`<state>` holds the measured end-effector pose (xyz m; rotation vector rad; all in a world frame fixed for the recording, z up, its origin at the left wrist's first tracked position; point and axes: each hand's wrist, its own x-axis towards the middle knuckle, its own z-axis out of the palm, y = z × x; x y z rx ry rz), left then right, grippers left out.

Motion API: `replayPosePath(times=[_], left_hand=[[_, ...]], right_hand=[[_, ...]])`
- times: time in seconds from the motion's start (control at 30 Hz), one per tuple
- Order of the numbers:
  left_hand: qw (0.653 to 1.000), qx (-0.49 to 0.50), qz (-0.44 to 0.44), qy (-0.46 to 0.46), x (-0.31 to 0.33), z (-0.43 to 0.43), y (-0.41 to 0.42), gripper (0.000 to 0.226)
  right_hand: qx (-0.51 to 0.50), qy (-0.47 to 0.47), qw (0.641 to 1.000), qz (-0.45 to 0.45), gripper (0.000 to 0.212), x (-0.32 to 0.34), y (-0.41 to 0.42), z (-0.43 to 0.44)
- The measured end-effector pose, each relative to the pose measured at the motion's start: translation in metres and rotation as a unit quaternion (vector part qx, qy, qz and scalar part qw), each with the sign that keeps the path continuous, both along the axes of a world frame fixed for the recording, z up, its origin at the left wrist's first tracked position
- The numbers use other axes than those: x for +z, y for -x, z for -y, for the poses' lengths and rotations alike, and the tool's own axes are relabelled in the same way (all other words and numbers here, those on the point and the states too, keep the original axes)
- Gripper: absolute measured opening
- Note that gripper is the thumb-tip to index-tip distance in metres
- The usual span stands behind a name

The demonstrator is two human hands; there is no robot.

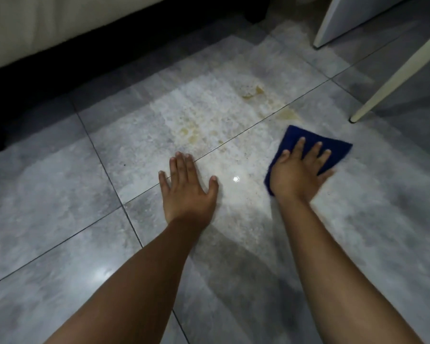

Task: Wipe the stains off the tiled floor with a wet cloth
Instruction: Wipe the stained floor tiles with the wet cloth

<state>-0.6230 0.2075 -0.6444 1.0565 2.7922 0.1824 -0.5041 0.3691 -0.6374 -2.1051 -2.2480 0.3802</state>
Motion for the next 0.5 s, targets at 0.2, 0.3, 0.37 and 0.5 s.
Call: replayPosePath(times=[0.2,0.3,0.37,0.5], left_hand=[[1.0,-0.003,0.004,0.005,0.001,0.0,0.0,0.076],[1.0,-0.003,0.005,-0.005,0.0,0.0,0.0,0.076],[1.0,-0.004,0.008,-0.009,0.0,0.0,0.001,0.076],[1.0,-0.008,0.011,-0.01,0.0,0.0,0.0,0.077]], right_hand=[[0.225,0.01,0.974,-0.017,0.054,0.005,0.064,-0.044],[0.171,0.024,0.985,-0.005,0.054,0.008,0.054,-0.094],[0.072,0.026,0.997,-0.011,0.055,0.008,0.032,-0.097],[0.004,0.008,1.0,-0.019,0.057,-0.001,0.015,-0.034]])
